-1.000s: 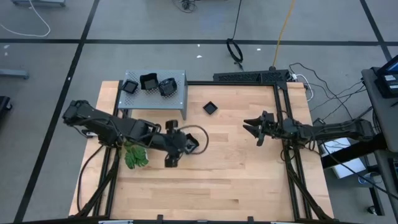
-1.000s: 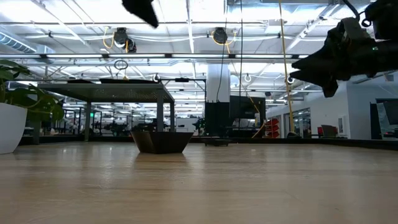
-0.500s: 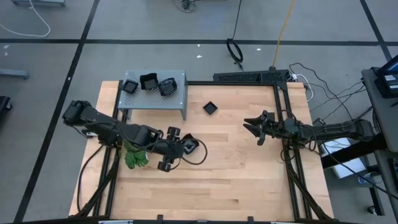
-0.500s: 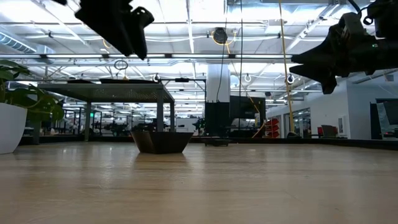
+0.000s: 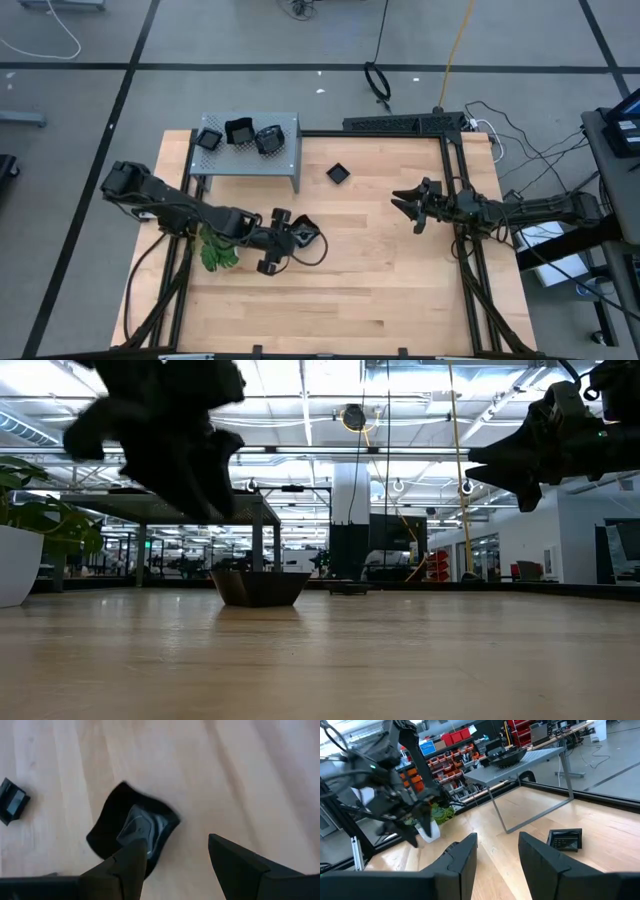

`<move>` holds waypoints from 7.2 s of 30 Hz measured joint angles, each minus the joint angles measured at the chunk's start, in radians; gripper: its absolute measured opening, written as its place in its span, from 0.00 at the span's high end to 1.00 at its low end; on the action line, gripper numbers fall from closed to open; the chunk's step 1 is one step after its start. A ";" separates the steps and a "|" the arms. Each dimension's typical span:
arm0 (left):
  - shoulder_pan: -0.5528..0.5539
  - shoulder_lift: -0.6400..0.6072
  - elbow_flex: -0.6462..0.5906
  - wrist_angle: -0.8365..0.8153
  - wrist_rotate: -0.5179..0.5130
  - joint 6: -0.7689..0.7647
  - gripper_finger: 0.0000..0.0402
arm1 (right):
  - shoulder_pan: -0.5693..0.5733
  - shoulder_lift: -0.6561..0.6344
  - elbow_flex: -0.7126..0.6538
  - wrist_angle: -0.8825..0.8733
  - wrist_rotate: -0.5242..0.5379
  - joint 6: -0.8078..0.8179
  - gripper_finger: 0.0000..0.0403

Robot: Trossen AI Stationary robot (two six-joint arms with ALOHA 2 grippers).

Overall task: Pick & Place Mini shaped plates
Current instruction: Stack the distorted square plate on top of the distorted square plate on the shelf, then stack the square plate on top of the square plate on the shelf

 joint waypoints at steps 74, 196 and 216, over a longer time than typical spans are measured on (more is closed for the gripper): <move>0.479 -0.136 0.288 0.176 -0.195 0.394 0.95 | 0.000 0.004 -0.001 0.000 -0.001 0.000 0.67; 0.556 -0.231 0.473 0.246 0.072 -0.424 0.47 | -0.001 0.006 -0.001 0.112 0.013 0.345 0.67; 0.492 -0.231 0.473 0.257 0.070 -0.498 0.47 | -0.031 0.188 0.306 -0.170 0.108 -0.031 0.67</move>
